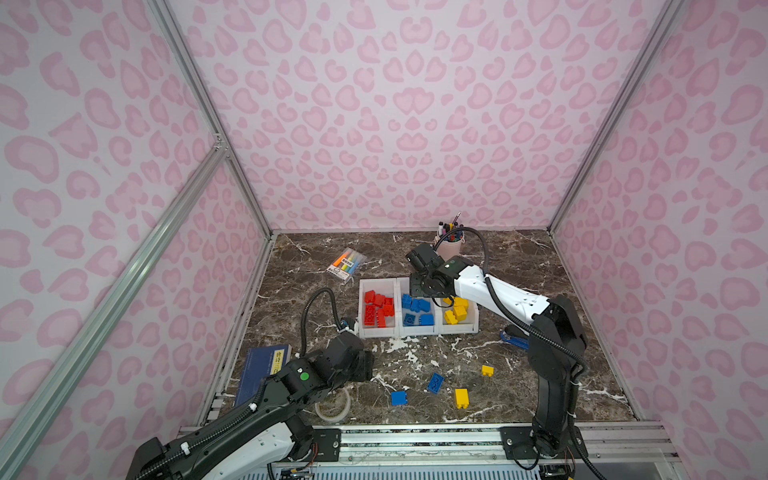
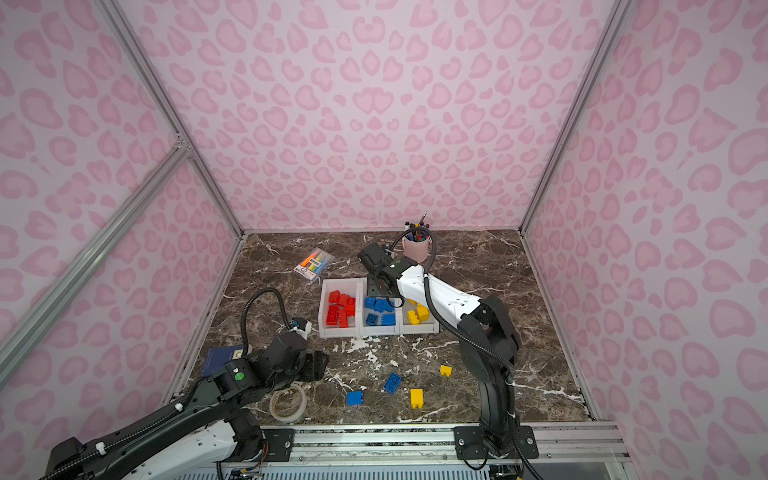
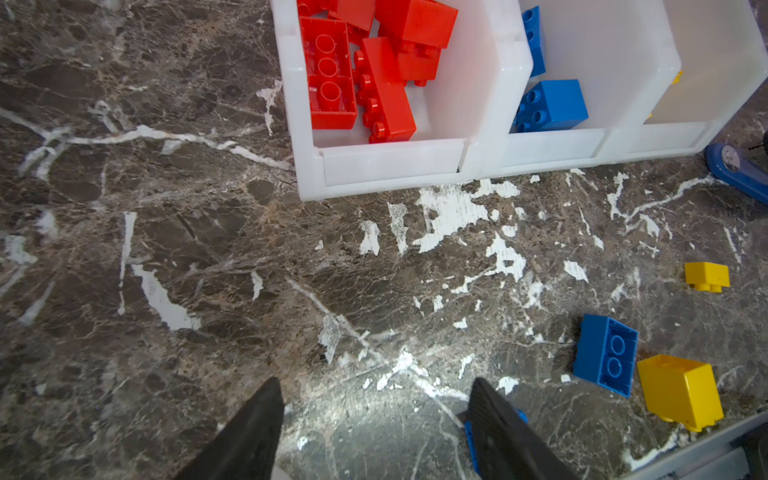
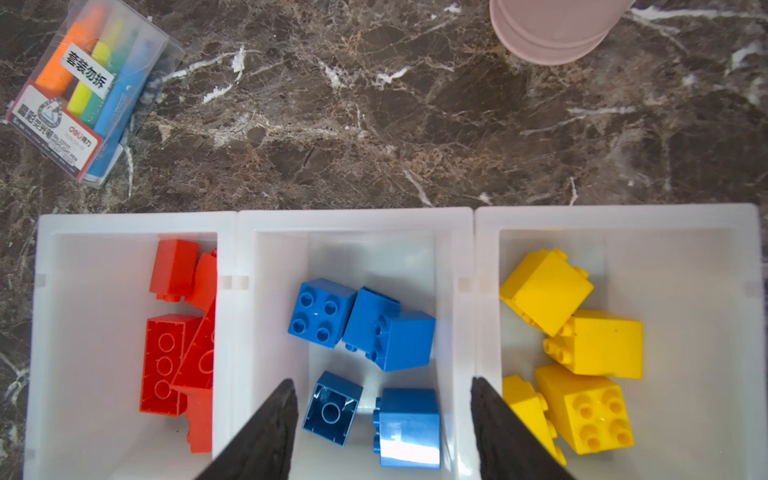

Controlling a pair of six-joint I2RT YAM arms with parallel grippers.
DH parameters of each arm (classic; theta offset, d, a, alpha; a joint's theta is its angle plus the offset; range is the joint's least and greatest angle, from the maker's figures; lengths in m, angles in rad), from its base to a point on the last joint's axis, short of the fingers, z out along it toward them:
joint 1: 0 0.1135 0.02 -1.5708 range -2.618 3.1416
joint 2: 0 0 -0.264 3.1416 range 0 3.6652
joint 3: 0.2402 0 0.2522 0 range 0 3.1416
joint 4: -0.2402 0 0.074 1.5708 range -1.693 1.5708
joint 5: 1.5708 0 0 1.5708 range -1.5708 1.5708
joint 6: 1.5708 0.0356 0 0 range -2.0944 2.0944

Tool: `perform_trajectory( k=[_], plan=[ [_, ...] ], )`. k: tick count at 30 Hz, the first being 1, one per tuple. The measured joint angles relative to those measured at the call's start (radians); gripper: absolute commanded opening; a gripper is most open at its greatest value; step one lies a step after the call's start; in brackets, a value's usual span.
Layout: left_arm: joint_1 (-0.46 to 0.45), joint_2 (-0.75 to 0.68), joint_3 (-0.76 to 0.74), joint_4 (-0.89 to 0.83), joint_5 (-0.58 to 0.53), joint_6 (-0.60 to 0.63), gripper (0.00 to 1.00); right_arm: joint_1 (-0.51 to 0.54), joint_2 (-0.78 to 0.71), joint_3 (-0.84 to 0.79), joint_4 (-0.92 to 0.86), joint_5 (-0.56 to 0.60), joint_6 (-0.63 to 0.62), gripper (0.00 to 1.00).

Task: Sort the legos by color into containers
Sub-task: 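Lower the left gripper toward a blue brick near the table edge while the right withdraws, then close the left gripper on the blue brick and lift it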

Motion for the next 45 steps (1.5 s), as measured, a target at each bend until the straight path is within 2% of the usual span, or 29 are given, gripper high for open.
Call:
perform_trajectory(
  k=[11,21,35,45],
  plan=[
    [-0.055,-0.001,-0.016,-0.020,0.029,-0.043,0.73,0.000,-0.118,-0.138,0.040,-0.019,-0.005,0.67],
    [-0.180,0.054,-0.026,-0.019,0.046,-0.122,0.74,0.000,-0.224,-0.329,0.089,-0.030,0.024,0.67],
    [-0.386,0.356,0.091,0.042,0.060,-0.223,0.75,-0.002,-0.366,-0.453,0.124,-0.029,0.039,0.68],
    [-0.458,0.584,0.221,0.024,0.062,-0.285,0.72,-0.021,-0.497,-0.543,0.130,-0.031,0.037,0.68]
  ],
)
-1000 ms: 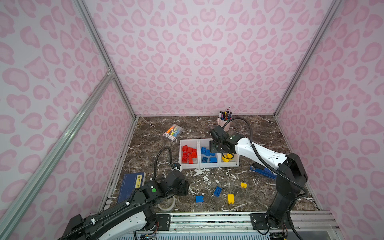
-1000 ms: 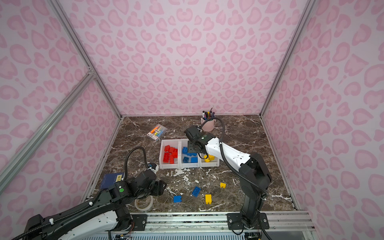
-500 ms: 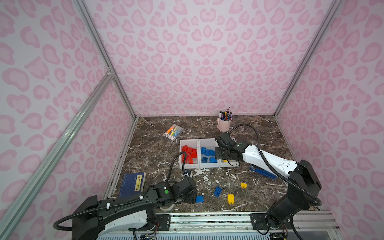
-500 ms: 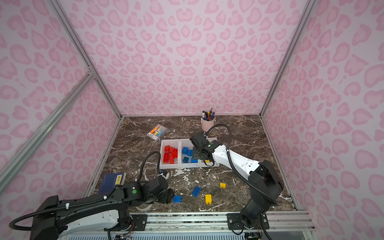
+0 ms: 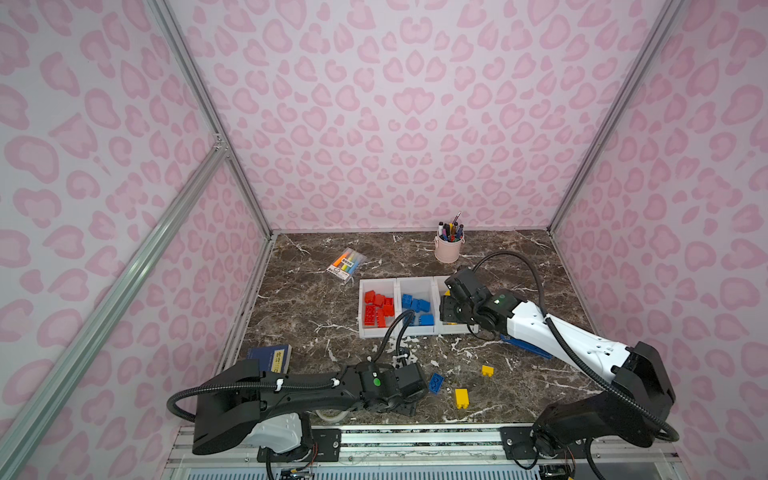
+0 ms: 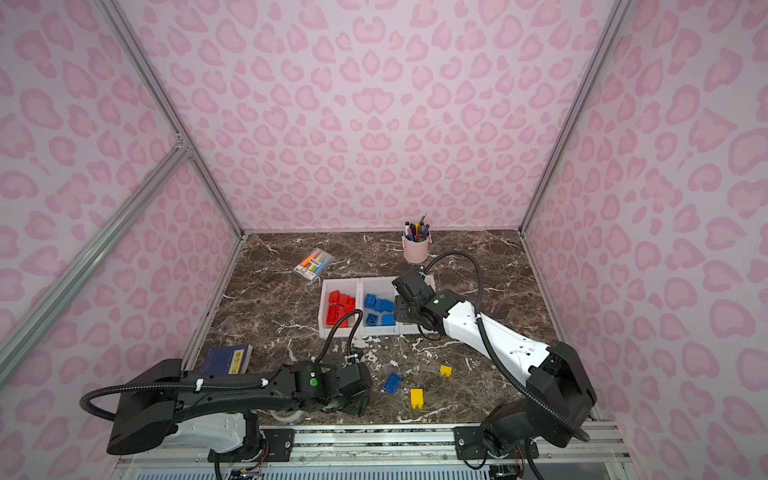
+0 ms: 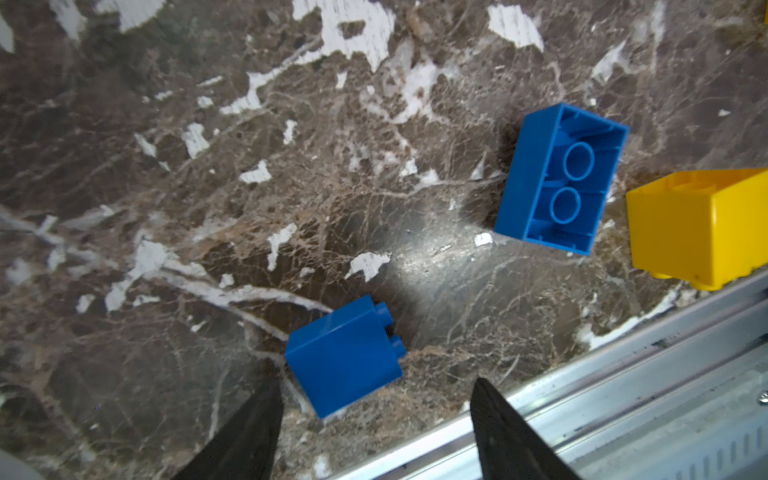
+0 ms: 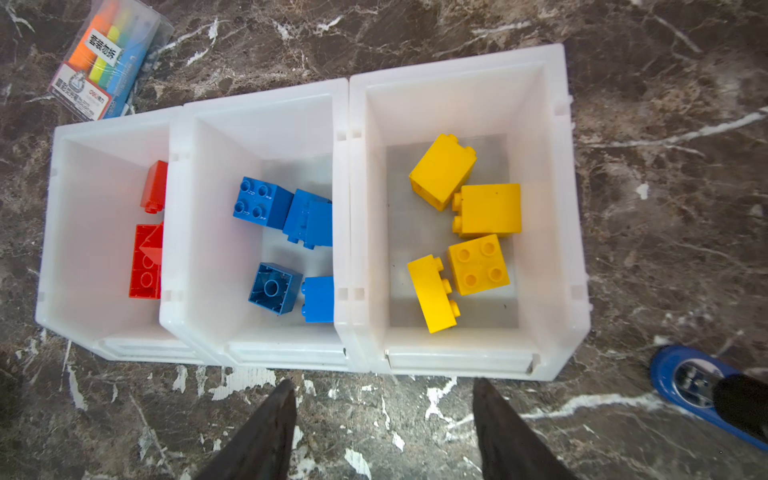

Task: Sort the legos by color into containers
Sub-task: 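Close the left gripper on the blue brick and lift it, then carry the blue brick over the middle compartment and open the left gripper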

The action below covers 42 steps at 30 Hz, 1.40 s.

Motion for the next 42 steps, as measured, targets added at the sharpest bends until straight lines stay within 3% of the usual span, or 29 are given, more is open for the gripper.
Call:
perform_trajectory(
  k=[10,21,30,35,42],
  plan=[
    [-0.003,0.115,0.054,-0.055,-0.003,-0.017,0.66,-0.037,-0.108,-0.106,0.002,-0.011,0.000,0.68],
    [-0.004,0.198,0.113,-0.078,-0.056,0.000,0.41,-0.059,-0.158,-0.156,0.003,-0.018,0.001,0.68],
    [0.002,0.217,0.171,-0.106,-0.103,0.049,0.39,-0.066,-0.191,-0.172,-0.001,-0.018,0.009,0.68],
    [0.086,0.187,0.268,-0.122,-0.140,0.135,0.40,-0.066,-0.220,-0.172,-0.005,-0.016,0.013,0.68],
    [0.300,0.265,0.476,-0.113,-0.159,0.320,0.42,-0.066,-0.275,-0.211,-0.009,-0.010,0.028,0.68]
  ],
)
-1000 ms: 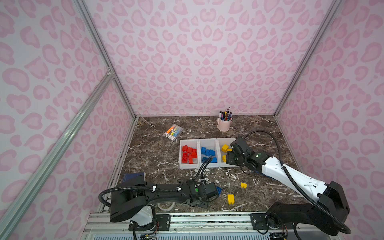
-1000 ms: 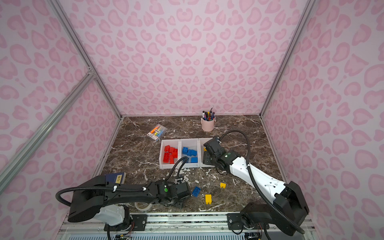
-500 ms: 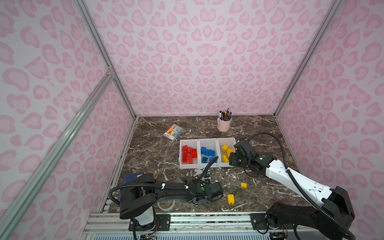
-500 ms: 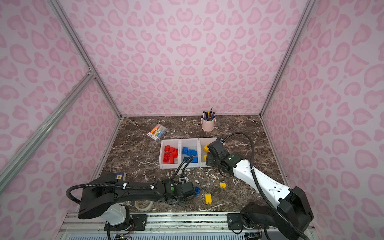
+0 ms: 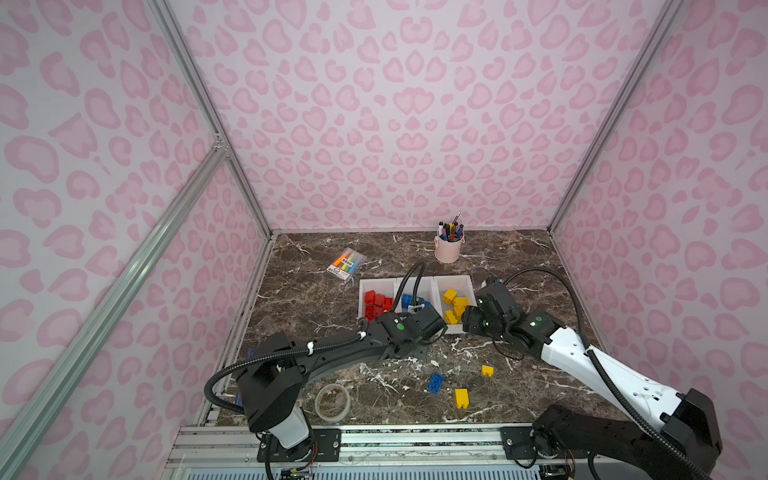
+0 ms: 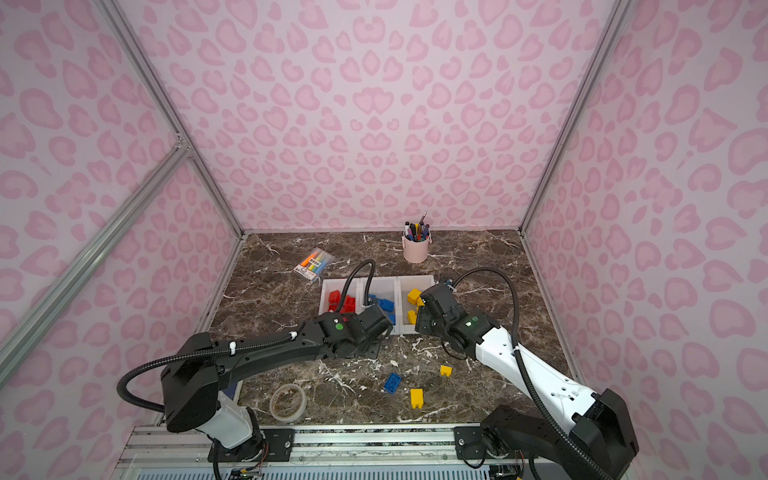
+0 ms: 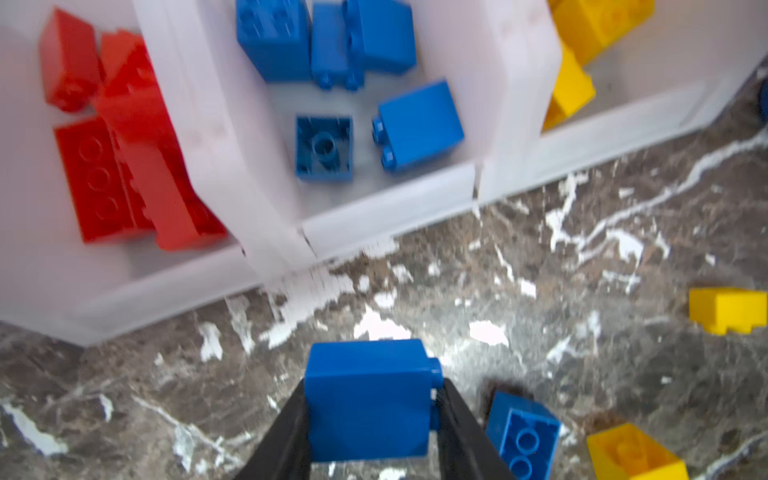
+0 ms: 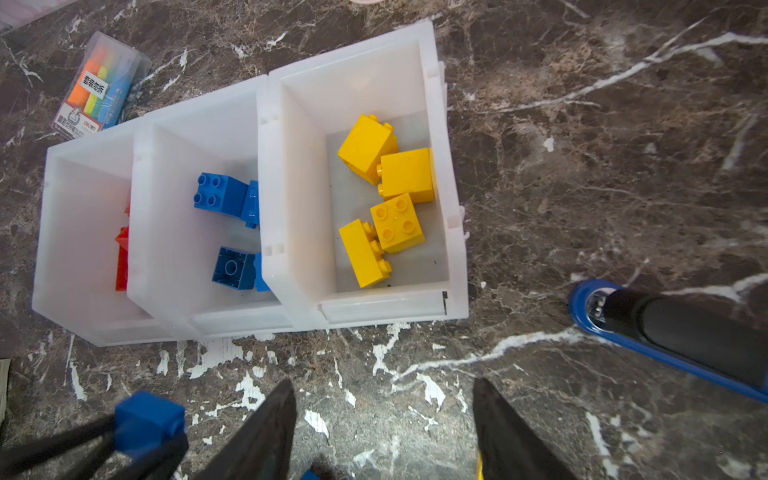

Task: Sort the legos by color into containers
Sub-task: 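Carry the blue brick over the middle compartment and open the left gripper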

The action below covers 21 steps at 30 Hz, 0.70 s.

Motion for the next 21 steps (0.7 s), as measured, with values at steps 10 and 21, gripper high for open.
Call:
perform_trajectory(
  k=[10,21],
  plan=[
    [0.169,0.265,0.298,0.033,0.046,0.205,0.54,0.008,-0.145,-0.100,-0.015,-0.015,0.055,0.67],
    [0.200,0.238,0.297,0.049,0.072,0.233,0.69,0.012,-0.227,-0.136,-0.060,-0.028,0.078,0.67]
  ],
)
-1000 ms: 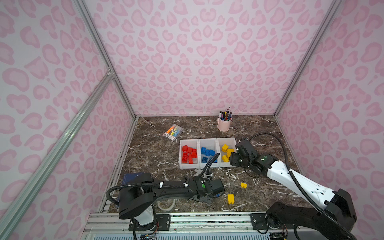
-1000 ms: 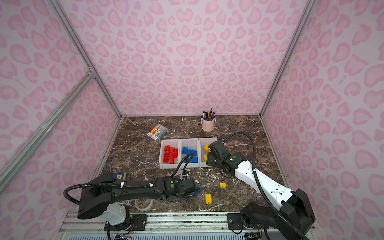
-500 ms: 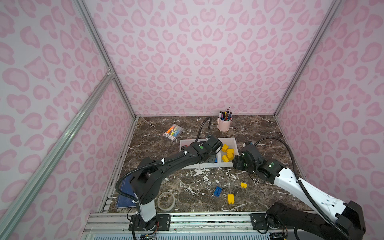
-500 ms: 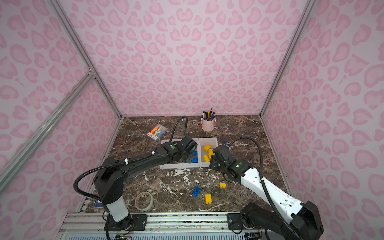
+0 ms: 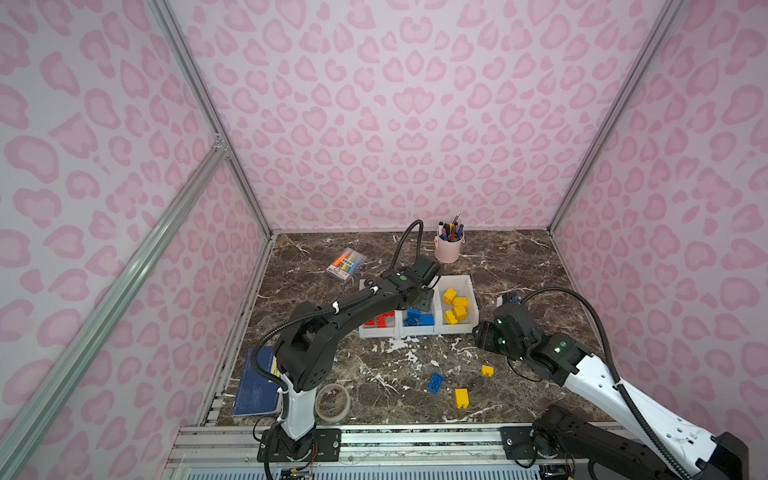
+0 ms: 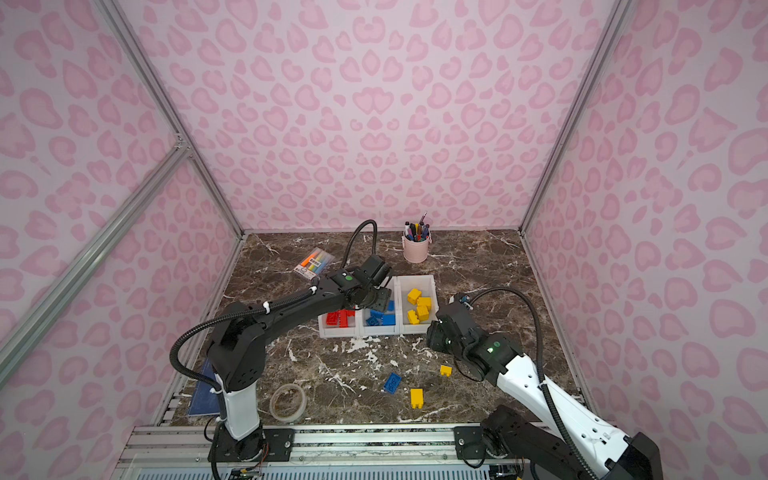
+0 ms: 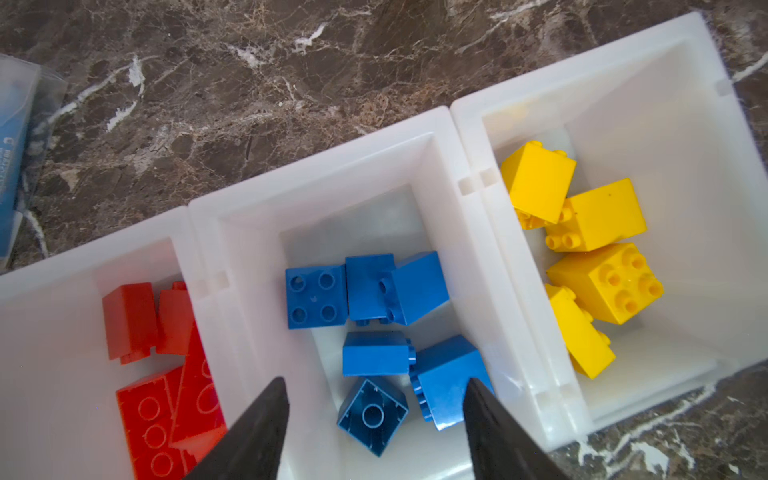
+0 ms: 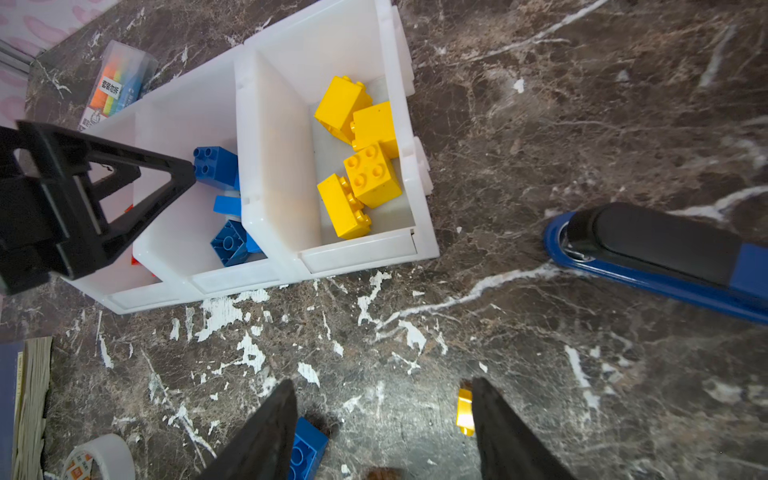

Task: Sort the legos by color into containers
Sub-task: 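Carry the blue brick over the middle compartment and open the left gripper, then grasp a small yellow brick near the stapler with the right gripper while the left withdraws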

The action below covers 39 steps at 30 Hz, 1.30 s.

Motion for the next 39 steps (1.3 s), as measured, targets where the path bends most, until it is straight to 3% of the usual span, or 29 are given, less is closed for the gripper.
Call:
perform_trajectory(
  k=[14,25,39],
  plan=[
    [0.000,-0.228,-0.195,0.068,0.009,-0.030,0.69,0.006,0.054,-0.033,-0.035,0.014,0.008,0.67],
    [0.000,-0.493,-0.438,0.125,0.010,-0.056,0.70,0.017,0.101,-0.116,-0.050,0.055,0.053,0.67],
    [0.003,-0.692,-0.640,0.159,0.036,-0.135,0.70,0.017,0.134,-0.220,-0.012,0.061,0.111,0.59]
  ],
)
